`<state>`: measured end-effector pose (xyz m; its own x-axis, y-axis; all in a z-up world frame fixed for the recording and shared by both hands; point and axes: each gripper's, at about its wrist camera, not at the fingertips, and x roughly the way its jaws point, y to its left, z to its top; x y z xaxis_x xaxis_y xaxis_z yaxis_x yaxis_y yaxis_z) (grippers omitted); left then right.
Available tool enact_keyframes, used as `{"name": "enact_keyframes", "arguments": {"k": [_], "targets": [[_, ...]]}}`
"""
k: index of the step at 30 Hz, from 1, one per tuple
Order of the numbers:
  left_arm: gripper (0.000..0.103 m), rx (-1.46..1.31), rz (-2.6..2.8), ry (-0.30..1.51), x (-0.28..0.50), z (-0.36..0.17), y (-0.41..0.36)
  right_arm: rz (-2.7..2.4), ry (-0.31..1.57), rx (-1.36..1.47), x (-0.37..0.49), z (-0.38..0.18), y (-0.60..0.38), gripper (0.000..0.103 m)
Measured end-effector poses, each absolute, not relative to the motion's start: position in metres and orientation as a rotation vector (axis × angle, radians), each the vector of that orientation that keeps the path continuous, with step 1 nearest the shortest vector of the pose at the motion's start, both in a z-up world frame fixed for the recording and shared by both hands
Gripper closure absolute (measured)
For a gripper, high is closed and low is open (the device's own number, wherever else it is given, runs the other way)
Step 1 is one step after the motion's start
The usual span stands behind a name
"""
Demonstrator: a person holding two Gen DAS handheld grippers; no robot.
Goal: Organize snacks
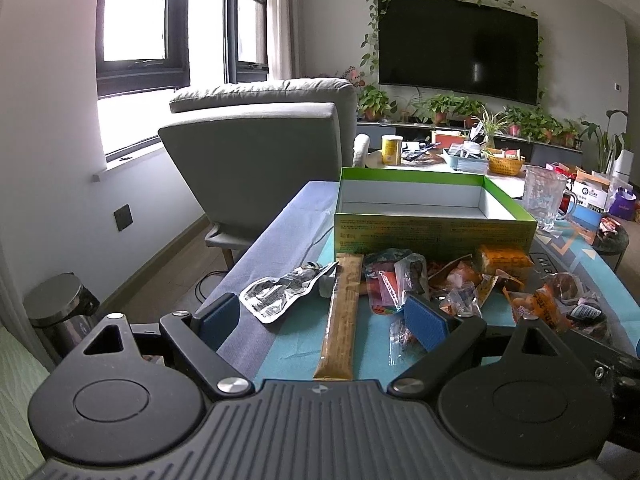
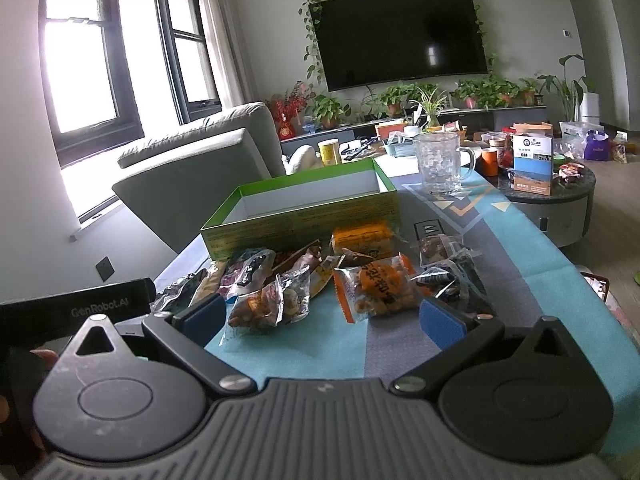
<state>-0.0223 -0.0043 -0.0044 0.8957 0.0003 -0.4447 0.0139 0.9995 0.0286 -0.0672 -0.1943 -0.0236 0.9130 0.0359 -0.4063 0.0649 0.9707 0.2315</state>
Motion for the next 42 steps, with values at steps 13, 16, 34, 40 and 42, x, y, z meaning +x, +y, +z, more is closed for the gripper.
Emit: {"name": "enact_keyframes", "arguments": {"k": [13, 16, 34, 40, 42], "targets": [[0.014, 0.037, -0.01, 0.484, -0.018, -0.008, -0.005, -0.015, 0.427, 0.244, -0.067, -0.025, -0.196, 0.018], [0.014, 0.044, -0.011, 0.5, -0.014, -0.011, -0.006, -0.012, 0.437, 0.244, -0.065, -0.026, -0.195, 0.018], [0.024, 0.098, -0.027, 0.671, 0.046, -0.05, -0.012, -0.217, 0.468, 0.197, -0.028, -0.053, -0.236, 0.018], [0.03, 0.095, -0.045, 0.722, 0.069, -0.064, -0.015, -0.248, 0.519, 0.199, -0.009, -0.065, -0.248, 0.018], [0.031, 0.106, -0.047, 0.731, 0.074, -0.067, -0.017, -0.255, 0.533, 0.2, -0.003, -0.068, -0.252, 0.018]]}}
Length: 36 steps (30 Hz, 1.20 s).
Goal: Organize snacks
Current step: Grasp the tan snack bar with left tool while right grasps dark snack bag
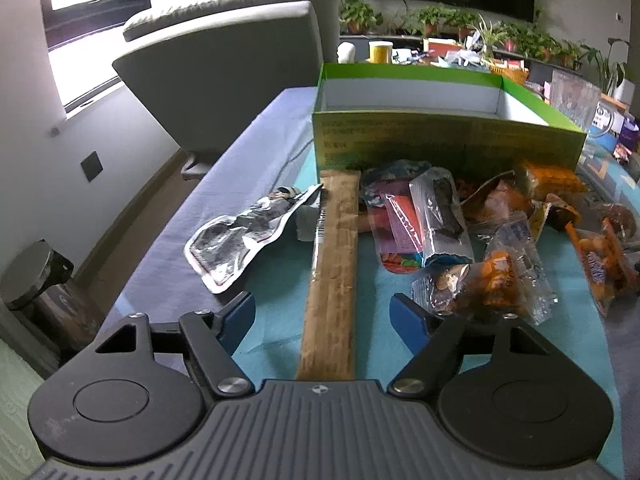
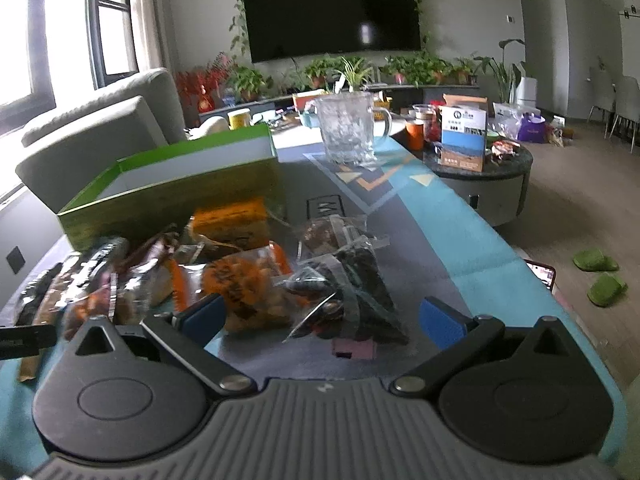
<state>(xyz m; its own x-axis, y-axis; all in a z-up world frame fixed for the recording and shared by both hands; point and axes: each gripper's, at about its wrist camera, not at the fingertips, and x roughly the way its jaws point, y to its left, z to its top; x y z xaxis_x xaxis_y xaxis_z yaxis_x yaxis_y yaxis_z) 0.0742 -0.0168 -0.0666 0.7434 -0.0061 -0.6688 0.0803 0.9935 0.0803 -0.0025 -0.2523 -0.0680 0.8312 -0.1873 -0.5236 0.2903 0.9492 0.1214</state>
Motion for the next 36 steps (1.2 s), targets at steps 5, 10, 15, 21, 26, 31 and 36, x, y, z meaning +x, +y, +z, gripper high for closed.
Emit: {"name": "enact_keyframes", "arguments": {"k": [5, 10, 15, 21, 26, 31, 36], "targets": [[0.031, 0.112, -0.051, 0.732, 0.083, -0.07, -0.021, -0.276, 0.56, 0.216, 0.012, -0.074, -0.263, 0.018], [0.031, 0.087, -0.065, 0.737, 0.092, -0.07, -0.02, -0.29, 0.582, 0.23, 0.024, -0.079, -0.275, 0.018], [0.035, 0.046, -0.085, 0.74, 0.098, -0.071, -0.016, -0.265, 0.595, 0.267, 0.026, -0.081, -0.283, 0.018], [0.073, 0.059, -0.138, 0.72, 0.095, -0.068, -0.016, -0.238, 0.599, 0.256, 0.026, -0.081, -0.283, 0.018], [0.079, -0.037, -0.183, 0.739, 0.094, -0.064, -0.007, -0.168, 0.596, 0.251, 0.022, -0.075, -0.28, 0.032], [0.08, -0.037, -0.202, 0.705, 0.083, -0.058, -0.006, -0.16, 0.602, 0.269, 0.018, -0.071, -0.28, 0.033], [0.08, -0.044, -0.203, 0.666, 0.075, -0.048, -0.005, -0.166, 0.575, 0.287, 0.011, -0.064, -0.281, 0.034]]}}
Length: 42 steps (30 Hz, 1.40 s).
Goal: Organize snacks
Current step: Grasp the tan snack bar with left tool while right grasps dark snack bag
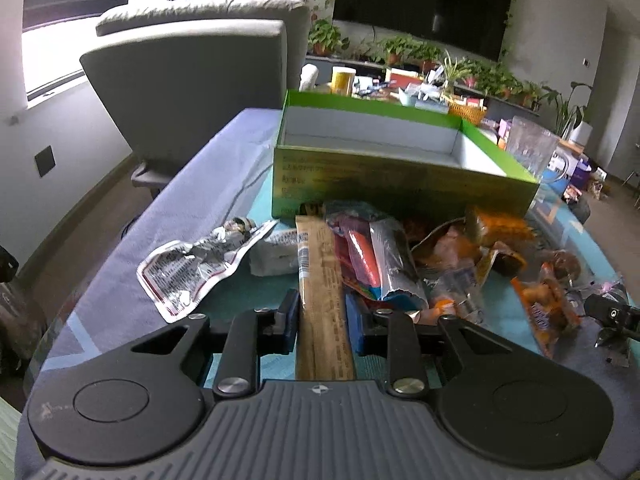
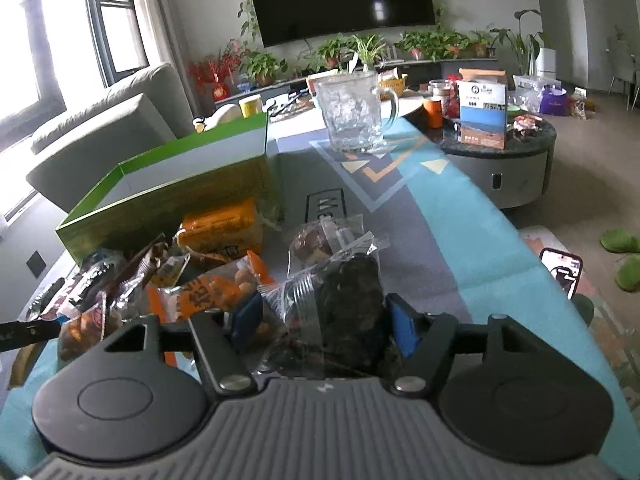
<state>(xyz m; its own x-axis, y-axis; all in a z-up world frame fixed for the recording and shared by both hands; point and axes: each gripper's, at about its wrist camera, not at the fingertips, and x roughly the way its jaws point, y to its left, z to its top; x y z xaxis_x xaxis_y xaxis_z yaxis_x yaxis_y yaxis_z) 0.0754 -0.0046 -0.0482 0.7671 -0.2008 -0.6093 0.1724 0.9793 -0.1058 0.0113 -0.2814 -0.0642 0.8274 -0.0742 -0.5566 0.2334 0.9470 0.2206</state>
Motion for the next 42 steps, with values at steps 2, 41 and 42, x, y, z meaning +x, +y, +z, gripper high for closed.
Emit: {"name": "enact_keyframes", "arguments": {"k": [2, 41, 42], "targets": [[0.08, -0.047, -0.194, 0.645, 0.071, -0.043, -0.003, -0.167, 0.56, 0.29, 0.008, -0.06, -0.282, 0.034], [0.053, 0.058, -0.142, 0.72, 0.076, -0.072, -0.006, -0.12, 0.653, 0.197, 0.018, -0.077, -0.28, 0.021], [0.065, 0.062, -0.156, 0.709, 0.075, -0.072, -0.006, -0.127, 0.656, 0.183, 0.018, -0.077, -0.279, 0.021]]}}
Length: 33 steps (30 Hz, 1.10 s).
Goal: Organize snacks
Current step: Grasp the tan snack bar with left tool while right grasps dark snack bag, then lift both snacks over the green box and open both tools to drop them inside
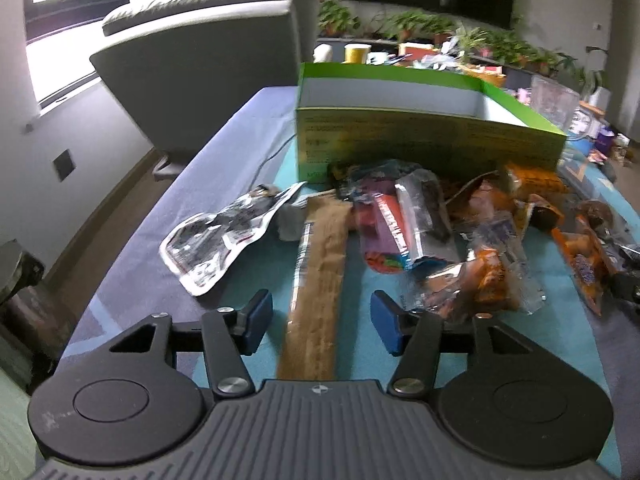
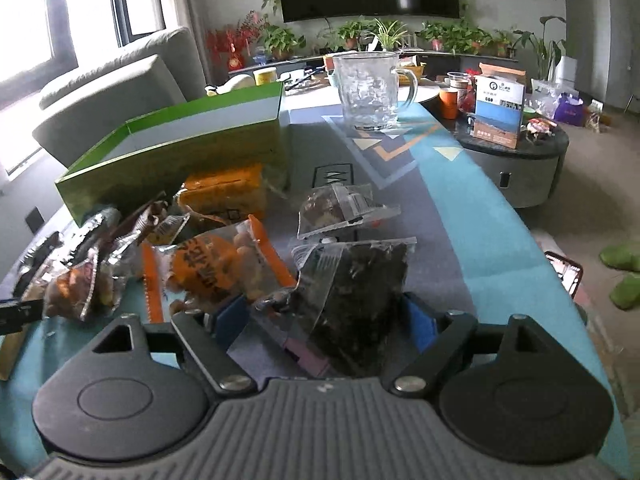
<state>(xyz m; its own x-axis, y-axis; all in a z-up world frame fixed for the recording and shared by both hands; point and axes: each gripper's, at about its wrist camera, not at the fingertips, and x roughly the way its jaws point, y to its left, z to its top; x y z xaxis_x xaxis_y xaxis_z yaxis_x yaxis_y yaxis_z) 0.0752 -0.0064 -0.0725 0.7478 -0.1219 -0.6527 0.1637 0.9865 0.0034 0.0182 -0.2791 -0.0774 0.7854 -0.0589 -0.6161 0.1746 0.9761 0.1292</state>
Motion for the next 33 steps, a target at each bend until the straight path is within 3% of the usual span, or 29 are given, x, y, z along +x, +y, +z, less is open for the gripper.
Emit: {"name": "enact_keyframes", "arguments": {"k": [1, 8, 21, 33], "targets": [[0.082, 0.075, -0.167, 0.698, 0.074, -0.072, -0.007, -0.132, 0.654, 0.177, 0.018, -0.078, -0.278, 0.023], [0.082, 0.042, -0.208, 0.673, 0.063, -0.058, -0.004, -0.108, 0.616, 0.236, 0.007, -0.068, -0.28, 0.033], [0.082, 0.012, -0.192, 0.516, 0.046, -0.013, 0.003, -0.041, 0.465, 0.278, -0.011, -0.029, -0.268, 0.034], [0.081, 0.011, -0.217, 0.4, 0.084, 0.024, -0.019, 0.055, 0.343, 0.273, 0.024, 0.005, -0.252, 0.034]]}}
